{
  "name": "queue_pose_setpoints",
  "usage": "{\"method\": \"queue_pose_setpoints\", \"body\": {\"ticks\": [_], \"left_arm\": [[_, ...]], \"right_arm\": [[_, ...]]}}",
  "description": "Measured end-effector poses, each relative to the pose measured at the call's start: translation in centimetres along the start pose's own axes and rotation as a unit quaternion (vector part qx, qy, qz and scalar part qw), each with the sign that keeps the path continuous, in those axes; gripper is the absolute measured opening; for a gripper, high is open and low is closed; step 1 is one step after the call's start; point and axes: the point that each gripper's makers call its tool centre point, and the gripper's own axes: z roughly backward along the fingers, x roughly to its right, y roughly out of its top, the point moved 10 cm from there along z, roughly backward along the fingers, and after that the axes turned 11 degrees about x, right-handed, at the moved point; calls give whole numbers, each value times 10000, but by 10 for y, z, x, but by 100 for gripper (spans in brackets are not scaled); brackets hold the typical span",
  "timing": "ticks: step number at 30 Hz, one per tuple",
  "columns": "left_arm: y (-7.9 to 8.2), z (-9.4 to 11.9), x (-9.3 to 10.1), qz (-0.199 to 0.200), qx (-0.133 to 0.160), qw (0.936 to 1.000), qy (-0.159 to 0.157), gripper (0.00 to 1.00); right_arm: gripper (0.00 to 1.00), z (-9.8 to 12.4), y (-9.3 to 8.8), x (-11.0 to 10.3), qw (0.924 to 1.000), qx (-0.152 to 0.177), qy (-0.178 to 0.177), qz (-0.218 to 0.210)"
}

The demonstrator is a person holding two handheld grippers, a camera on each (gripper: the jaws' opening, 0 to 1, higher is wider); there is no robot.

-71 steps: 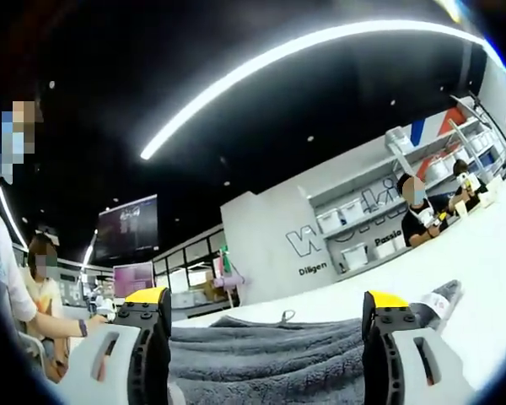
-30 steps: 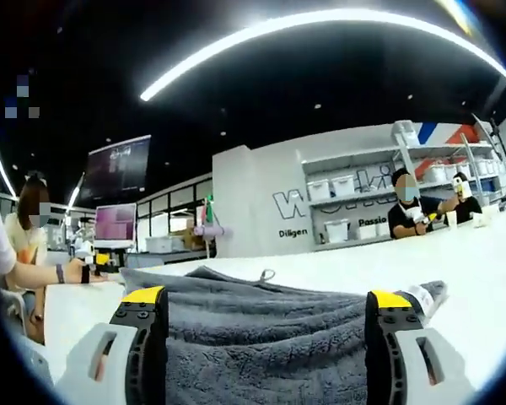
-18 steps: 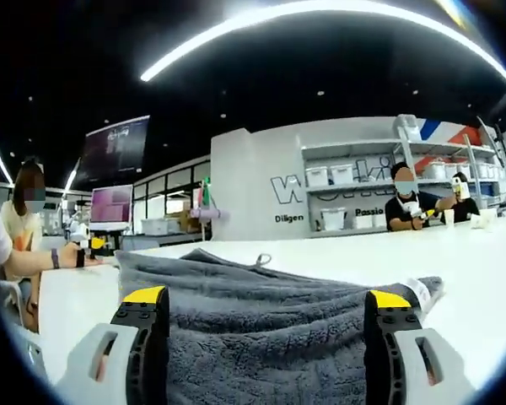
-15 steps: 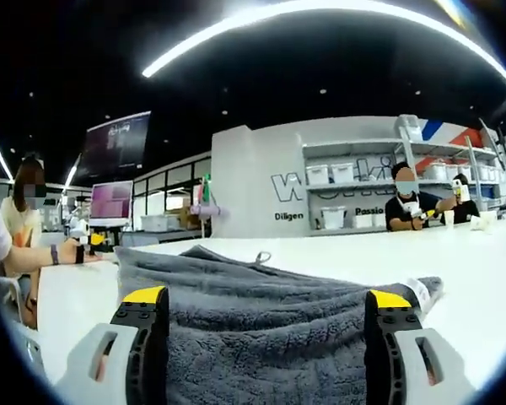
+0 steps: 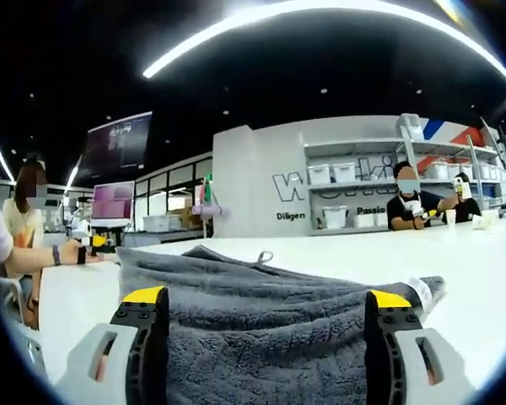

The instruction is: Fold the towel on the table until its edges align and the towel forms a compact rectangular stack.

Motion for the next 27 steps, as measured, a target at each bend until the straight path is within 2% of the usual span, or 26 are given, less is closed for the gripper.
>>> {"method": "queue_pose_setpoints", "body": {"ticks": [16, 27], "left_arm": [[0, 1, 0, -46, 32, 10000, 10, 93], [0, 1, 2, -184, 72, 9998, 68, 91]], "right_arm": [[98, 1, 0, -1, 10000, 25, 41, 17], [97, 3, 3, -5, 9997, 169, 171, -60]]}}
